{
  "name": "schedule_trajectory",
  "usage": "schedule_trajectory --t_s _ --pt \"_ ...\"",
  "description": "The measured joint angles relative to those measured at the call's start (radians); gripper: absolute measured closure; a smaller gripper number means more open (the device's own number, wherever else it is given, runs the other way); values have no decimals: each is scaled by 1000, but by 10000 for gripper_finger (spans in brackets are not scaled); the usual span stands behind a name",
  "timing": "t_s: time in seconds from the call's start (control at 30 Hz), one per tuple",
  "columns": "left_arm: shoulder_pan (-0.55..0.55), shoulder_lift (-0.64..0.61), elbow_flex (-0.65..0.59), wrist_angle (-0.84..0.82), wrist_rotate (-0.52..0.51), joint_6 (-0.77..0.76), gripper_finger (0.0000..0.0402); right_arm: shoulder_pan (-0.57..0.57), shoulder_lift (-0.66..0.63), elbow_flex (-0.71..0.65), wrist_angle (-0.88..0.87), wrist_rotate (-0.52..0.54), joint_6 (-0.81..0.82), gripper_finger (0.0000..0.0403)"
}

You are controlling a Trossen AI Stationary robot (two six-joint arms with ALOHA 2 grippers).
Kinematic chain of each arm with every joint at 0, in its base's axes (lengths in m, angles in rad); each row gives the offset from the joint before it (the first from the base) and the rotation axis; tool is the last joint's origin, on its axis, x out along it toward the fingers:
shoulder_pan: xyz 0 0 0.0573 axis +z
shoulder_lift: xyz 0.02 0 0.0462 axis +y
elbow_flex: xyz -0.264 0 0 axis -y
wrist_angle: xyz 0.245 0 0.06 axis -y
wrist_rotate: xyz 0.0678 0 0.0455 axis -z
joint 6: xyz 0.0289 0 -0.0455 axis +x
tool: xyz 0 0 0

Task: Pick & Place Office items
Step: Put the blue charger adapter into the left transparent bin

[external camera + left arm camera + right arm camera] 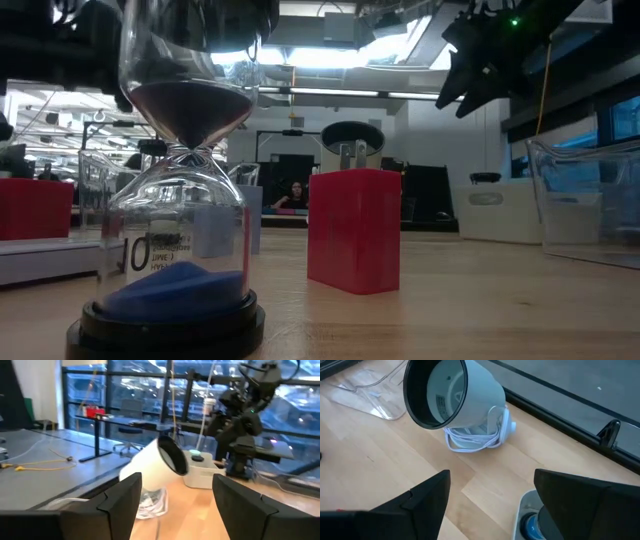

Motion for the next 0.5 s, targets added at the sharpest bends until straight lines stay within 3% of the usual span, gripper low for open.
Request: schedule_trajectory --t_s 0.5 --pt "-233 609 247 1 3 -61 153 0 0 0 1 30 12 112"
